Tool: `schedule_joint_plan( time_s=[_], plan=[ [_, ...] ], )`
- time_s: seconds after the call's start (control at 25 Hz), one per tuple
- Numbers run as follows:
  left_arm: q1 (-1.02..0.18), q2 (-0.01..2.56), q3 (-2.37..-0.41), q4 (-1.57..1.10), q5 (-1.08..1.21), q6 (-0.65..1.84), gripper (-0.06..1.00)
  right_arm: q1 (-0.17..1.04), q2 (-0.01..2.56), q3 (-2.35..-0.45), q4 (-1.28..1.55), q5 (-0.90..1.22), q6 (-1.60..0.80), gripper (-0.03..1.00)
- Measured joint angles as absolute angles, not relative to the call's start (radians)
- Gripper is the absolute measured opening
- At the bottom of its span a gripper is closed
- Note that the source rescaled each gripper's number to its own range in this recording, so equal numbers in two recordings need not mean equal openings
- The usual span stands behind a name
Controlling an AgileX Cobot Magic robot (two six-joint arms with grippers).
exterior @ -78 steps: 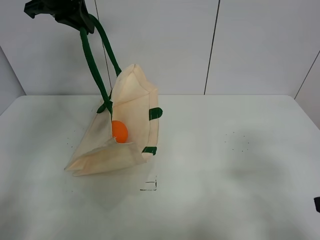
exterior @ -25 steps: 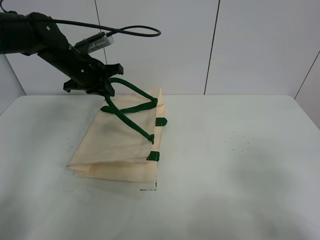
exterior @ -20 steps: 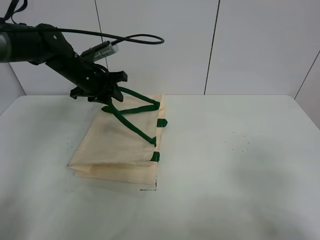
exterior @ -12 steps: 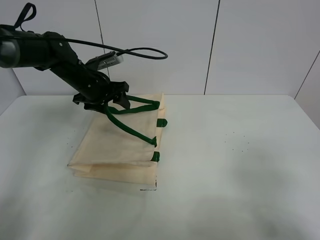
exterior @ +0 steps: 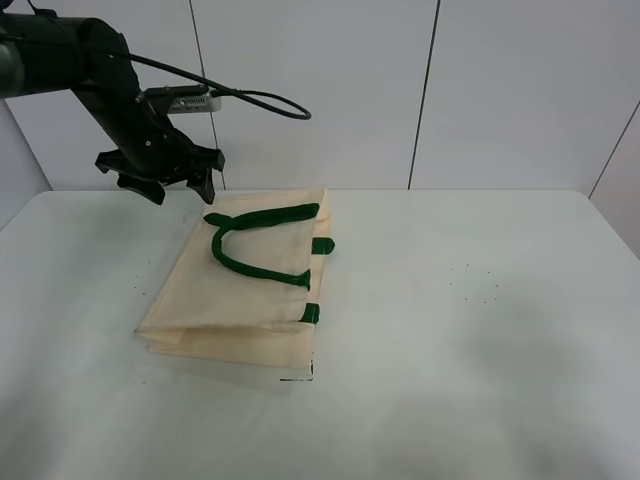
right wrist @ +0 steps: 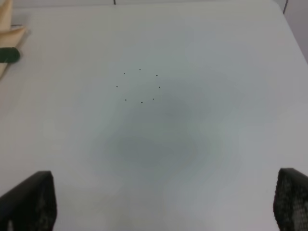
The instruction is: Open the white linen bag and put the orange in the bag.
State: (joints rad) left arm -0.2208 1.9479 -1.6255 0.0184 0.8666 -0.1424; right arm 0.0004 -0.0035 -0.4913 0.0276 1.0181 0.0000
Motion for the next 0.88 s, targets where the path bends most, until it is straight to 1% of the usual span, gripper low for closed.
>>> schedule_joint_plan(
  time_s=[0.4, 0.68, 0.88],
  plan=[
    [-0.030, 1.948, -1.626, 0.019, 1.031, -0.119, 0.89, 0.000, -0.003, -0.491, 0.028, 1.018, 0.000, 1.00],
    [-0.022, 1.948, -1.626, 0.010, 1.182, -0.117, 0.86, 0.000, -0.003, -0.491, 0.028, 1.018, 0.000, 1.00],
    [-0.046, 1.938, -1.612, 0.008, 1.186, -0.117, 0.86, 0.000, -0.003, -0.491, 0.028, 1.018, 0.000, 1.00]
  ],
)
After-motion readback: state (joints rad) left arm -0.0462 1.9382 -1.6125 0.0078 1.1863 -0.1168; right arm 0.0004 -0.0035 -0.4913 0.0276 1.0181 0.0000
